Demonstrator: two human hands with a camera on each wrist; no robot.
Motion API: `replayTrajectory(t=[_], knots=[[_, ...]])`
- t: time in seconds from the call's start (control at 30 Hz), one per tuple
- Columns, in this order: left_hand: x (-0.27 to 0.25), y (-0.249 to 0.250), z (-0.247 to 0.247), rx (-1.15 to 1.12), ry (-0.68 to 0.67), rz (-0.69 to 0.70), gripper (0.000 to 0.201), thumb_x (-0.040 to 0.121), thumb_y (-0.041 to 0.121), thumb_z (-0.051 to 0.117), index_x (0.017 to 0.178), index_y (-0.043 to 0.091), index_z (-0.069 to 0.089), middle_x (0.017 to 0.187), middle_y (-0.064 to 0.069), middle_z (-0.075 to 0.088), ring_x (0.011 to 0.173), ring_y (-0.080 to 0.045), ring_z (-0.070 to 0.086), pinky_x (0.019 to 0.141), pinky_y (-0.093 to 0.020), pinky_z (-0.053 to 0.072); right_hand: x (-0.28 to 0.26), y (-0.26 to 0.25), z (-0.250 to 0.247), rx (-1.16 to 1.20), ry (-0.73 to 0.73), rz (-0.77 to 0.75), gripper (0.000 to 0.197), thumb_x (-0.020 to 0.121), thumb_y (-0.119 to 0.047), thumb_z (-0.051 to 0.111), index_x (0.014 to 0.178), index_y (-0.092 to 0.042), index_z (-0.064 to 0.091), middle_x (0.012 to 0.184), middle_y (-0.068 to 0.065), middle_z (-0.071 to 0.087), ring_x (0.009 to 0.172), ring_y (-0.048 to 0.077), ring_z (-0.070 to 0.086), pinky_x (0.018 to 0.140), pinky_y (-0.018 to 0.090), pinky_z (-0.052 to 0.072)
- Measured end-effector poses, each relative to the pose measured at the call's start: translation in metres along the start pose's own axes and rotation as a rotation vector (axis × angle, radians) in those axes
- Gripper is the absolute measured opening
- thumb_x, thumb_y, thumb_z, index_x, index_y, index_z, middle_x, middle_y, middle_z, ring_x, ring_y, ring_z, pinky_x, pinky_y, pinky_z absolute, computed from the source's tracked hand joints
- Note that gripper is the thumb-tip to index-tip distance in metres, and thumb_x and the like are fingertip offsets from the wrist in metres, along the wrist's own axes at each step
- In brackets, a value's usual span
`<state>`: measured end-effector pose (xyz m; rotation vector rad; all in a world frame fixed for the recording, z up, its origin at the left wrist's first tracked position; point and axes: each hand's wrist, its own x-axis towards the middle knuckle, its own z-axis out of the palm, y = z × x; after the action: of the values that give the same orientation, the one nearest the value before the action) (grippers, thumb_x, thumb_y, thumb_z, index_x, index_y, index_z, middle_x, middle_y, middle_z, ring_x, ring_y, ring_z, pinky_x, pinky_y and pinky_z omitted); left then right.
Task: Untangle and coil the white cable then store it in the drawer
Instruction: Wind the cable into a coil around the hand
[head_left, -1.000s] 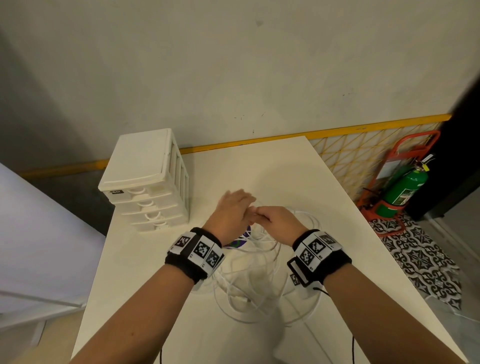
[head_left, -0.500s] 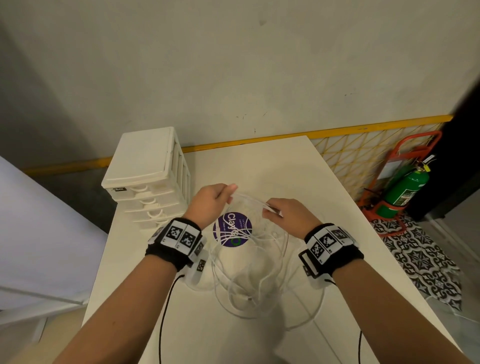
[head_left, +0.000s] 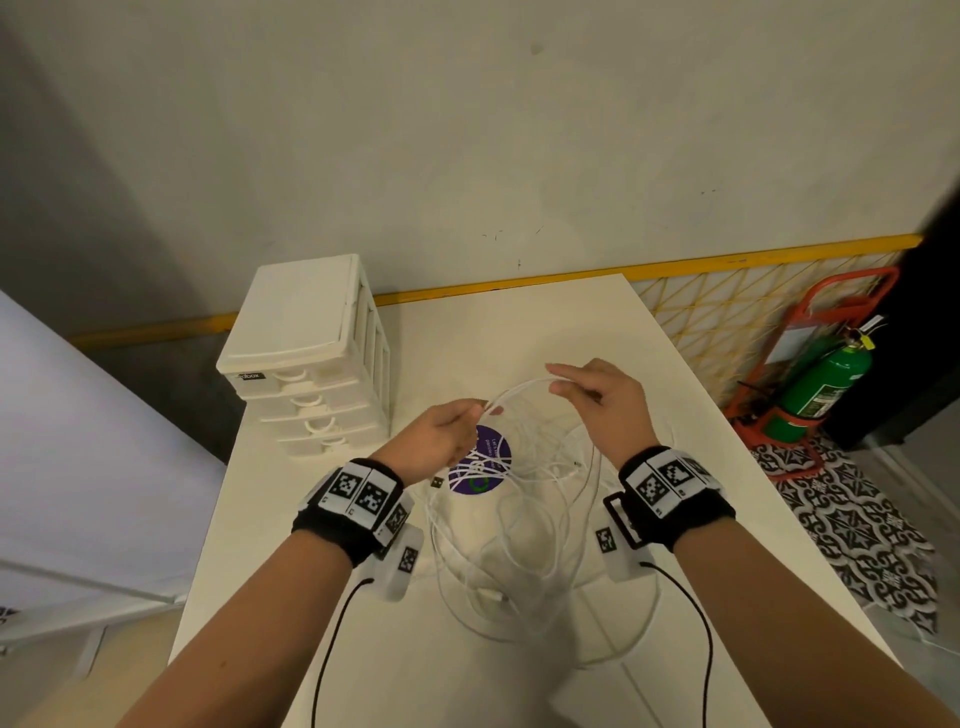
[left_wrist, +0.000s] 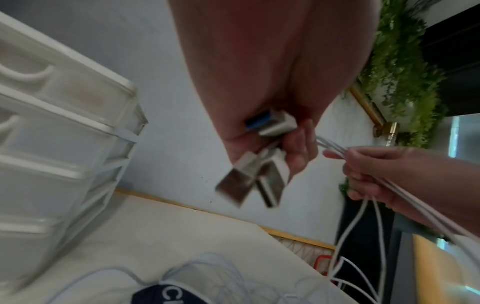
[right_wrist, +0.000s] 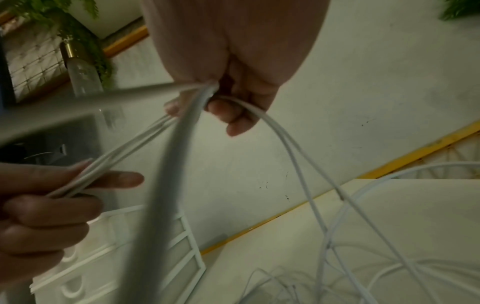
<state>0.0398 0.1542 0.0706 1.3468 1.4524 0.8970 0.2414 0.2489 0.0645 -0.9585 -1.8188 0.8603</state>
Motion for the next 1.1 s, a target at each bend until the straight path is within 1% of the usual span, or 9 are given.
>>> replayTrajectory(t=[0.13, 0.27, 0.37, 0.53, 0.6, 0.7, 0.83, 0.97, 1.1], knots=[[-0.003, 0.013, 0.013, -0.018, -0.081, 0.021, 0.037, 0.101, 0.032, 0.032, 0.082, 0.014, 0.058, 0.055, 0.004, 0.038, 0.048, -0.011, 0.038, 0.052, -0.022, 0.035, 0.008, 0.004, 0.0, -0.102, 0.096, -0.159, 0.03, 0.08, -0.015, 0.068, 0.111, -0.018, 0.067, 0.07, -0.003, 0.047, 0.066, 0.004, 0.046, 0.069, 0.005, 0.036], [-0.003, 0.032, 0.017, -0.166, -0.069, 0.1, 0.034, 0.102, 0.019, 0.031, 0.075, 0.008, 0.048, 0.065, -0.003, 0.054, 0.053, -0.012, 0.057, 0.056, -0.019, 0.047, 0.011, 0.014, 0.001, -0.319, -0.001, -0.254, 0.038, 0.085, -0.019, 0.061, 0.123, -0.013, 0.059, 0.079, 0.009, 0.061, 0.067, 0.006, 0.05, 0.068, 0.011, 0.041], [0.001, 0.05, 0.02, -0.4, -0.036, 0.091, 0.033, 0.103, 0.022, 0.03, 0.077, 0.011, 0.047, 0.055, 0.006, 0.041, 0.039, -0.007, 0.036, 0.04, -0.016, 0.032, 0.005, 0.016, 0.008, -0.443, -0.237, -0.138, 0.05, 0.092, -0.021, 0.053, 0.139, -0.015, 0.038, 0.094, 0.014, 0.067, 0.083, 0.028, 0.063, 0.076, 0.034, 0.048], [0.011, 0.072, 0.019, -0.747, -0.065, 0.104, 0.037, 0.102, 0.03, 0.024, 0.083, 0.012, 0.05, 0.049, 0.012, 0.03, 0.036, -0.002, 0.024, 0.035, -0.014, 0.021, -0.017, 0.013, 0.028, -0.398, -0.392, -0.012, 0.048, 0.093, -0.024, 0.051, 0.137, -0.016, 0.033, 0.08, 0.004, 0.06, 0.077, 0.032, 0.063, 0.069, 0.035, 0.047], [0.014, 0.077, 0.014, -0.866, -0.001, 0.15, 0.039, 0.103, 0.032, 0.022, 0.091, 0.011, 0.052, 0.047, 0.012, 0.031, 0.035, -0.001, 0.025, 0.035, -0.014, 0.024, -0.027, 0.017, 0.034, -0.391, -0.439, 0.012, 0.046, 0.092, -0.025, 0.051, 0.134, -0.017, 0.035, 0.077, -0.003, 0.056, 0.076, 0.03, 0.064, 0.069, 0.035, 0.047], [0.022, 0.076, -0.002, -1.049, 0.157, 0.227, 0.04, 0.103, 0.034, 0.022, 0.103, 0.009, 0.054, 0.044, 0.009, 0.033, 0.035, -0.001, 0.029, 0.036, -0.013, 0.028, -0.04, 0.022, 0.037, -0.392, -0.475, 0.034, 0.045, 0.092, -0.023, 0.052, 0.134, -0.015, 0.036, 0.08, 0.001, 0.061, 0.079, 0.031, 0.065, 0.072, 0.038, 0.049], [0.034, 0.064, -0.025, -1.305, 0.391, 0.297, 0.031, 0.103, 0.023, 0.026, 0.089, 0.011, 0.05, 0.052, 0.007, 0.045, 0.04, -0.005, 0.036, 0.043, -0.016, 0.036, -0.049, 0.025, 0.039, -0.452, -0.521, -0.016, 0.039, 0.093, -0.024, 0.049, 0.131, -0.015, 0.044, 0.096, 0.013, 0.068, 0.088, 0.033, 0.063, 0.077, 0.041, 0.05], [0.037, 0.051, -0.025, -1.176, 0.626, 0.303, 0.02, 0.101, 0.009, 0.03, 0.089, 0.012, 0.045, 0.076, 0.001, 0.059, 0.049, -0.007, 0.045, 0.055, -0.019, 0.04, -0.047, 0.018, 0.045, -0.536, -0.654, -0.14, 0.039, 0.096, -0.029, 0.045, 0.133, -0.019, 0.044, 0.112, 0.014, 0.067, 0.096, 0.036, 0.061, 0.08, 0.037, 0.044], [0.032, 0.039, -0.015, -0.469, 0.824, 0.362, 0.016, 0.1, 0.004, 0.031, 0.096, 0.015, 0.042, 0.078, -0.001, 0.058, 0.058, -0.004, 0.05, 0.061, -0.016, 0.044, -0.039, 0.008, 0.043, -0.486, -0.625, -0.322, 0.04, 0.094, -0.039, 0.041, 0.132, -0.029, 0.048, 0.112, 0.011, 0.069, 0.094, 0.033, 0.064, 0.073, 0.032, 0.046]])
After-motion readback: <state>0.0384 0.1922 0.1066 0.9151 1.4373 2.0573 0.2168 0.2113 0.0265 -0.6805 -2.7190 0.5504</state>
